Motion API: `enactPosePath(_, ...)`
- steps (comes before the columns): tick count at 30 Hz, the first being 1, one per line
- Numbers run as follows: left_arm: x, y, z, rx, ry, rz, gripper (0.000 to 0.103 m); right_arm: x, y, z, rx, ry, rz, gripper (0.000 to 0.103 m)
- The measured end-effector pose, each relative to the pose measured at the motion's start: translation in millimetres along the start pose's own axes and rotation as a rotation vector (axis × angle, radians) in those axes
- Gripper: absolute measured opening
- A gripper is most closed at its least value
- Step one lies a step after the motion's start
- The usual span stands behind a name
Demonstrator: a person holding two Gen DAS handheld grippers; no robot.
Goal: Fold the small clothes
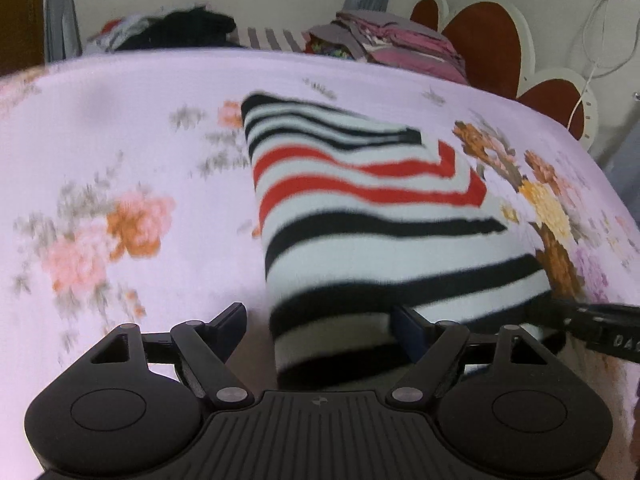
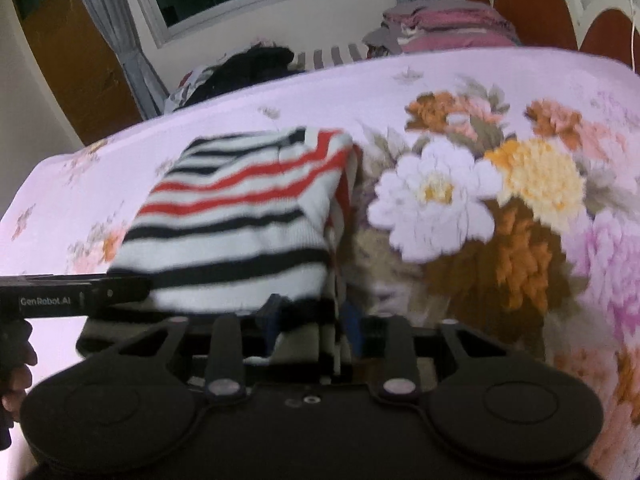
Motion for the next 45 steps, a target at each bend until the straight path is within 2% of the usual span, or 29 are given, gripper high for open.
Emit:
enactPosePath(2,5.1,-4.5,5.3,0.016,0.033,0.016,0.079,7.0,-6.9,-2.1,0.01,0.003,0.037,0.027)
enactPosePath(4,3.3,-5.0,10.7,0.037,0.074,0.023,0.079,4.6,-5.5,-4.9,-0.005,-0.024,0.031,0.03)
enactPosePath(6,-2.3,-4.0,12.6,0.045,0.086,0.017,0.079,-5.0,-1.3,-6.3,-0.023,-0.044,-0.002,0.046)
enactPosePath(7,-6.1,-3.4,13.4,0.044,0.095,0.01,0.079,-10.7,-1.6,-6.8,-0.035,-0.054,-0.016,0.066)
enactPosePath(8,-10.2,-3.6,14.0,0.046,0.107,0.007,0.08,-17.0,-3.4,-7.1,-0.048,-0.06,-0.032,0.072)
enactPosePath(11,-23.8,-9.5,15.2,0.055,0.141,0.003,0.086,-32.6,-19.0,-7.3,-0.065,-0.065,-0.027,0.071)
enactPosePath(14,-35.3,-22.5,14.7,0.055,0.142,0.004,0.087,-45.3,-40.8,-12.8,-0.086,-0.117,-0.008,0.071)
enactPosePath(18,-42.0,-47.4,18.8,0.098,0.186,0.045,0.088,-54.3,-71.9,-21.6,-0.135,-0.203,0.031,0.071)
enactPosePath(22,-37.1,-66.7,25.2,0.165,0.255,0.07,0.088,-49.9,-96.5,-32.9,-0.222,-0.314,0.072,0.07)
enactPosePath(24,-35.5,-68.3,22.9,0.169,0.242,0.053,0.081,-46.5,-100.9,-35.0,-0.261,-0.34,0.071,0.064)
enactPosePath(26,-36.1,-66.5,21.5,0.167,0.24,0.046,0.068,-45.8,-100.8,-36.3,-0.291,-0.363,0.082,0.044)
enactPosePath(28,-39.3,-60.7,23.6,0.173,0.249,0.034,0.056,-47.8,-94.9,-34.4,-0.299,-0.358,0.069,0.036)
enactPosePath(31,-46.4,-46.2,24.6,0.179,0.234,0.0,0.049,-52.5,-82.4,-22.9,-0.296,-0.337,0.028,0.033)
enactPosePath(35,-58.6,-21.4,36.6,0.181,0.205,-0.044,0.049,-65.5,-61.4,6.5,-0.336,-0.309,-0.018,0.032)
enactPosePath(38,-68.5,5.2,68.7,0.179,0.219,-0.071,0.049,-74.7,-53.9,43.1,-0.363,-0.274,-0.034,0.032)
enactPosePath(41,-76.5,34.9,110.7,0.149,0.191,-0.113,0.049,-80.5,-57.2,90.1,-0.402,-0.254,-0.045,0.032)
enactPosePath(45,-80.4,66.3,190.0,0.118,0.181,-0.146,0.049,-73.4,-74.3,170.0,-0.439,-0.246,-0.056,0.032)
Point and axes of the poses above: each gripper's, at about its wrist camera, not at the fingertips, and y roughly against the way its jaws point, z to its left, x to its underside, the point moved 2 cm from there along -y, roughly the way its jaws point, and after that the axes turned 6 degrees about -z, right-handed, at the moved point
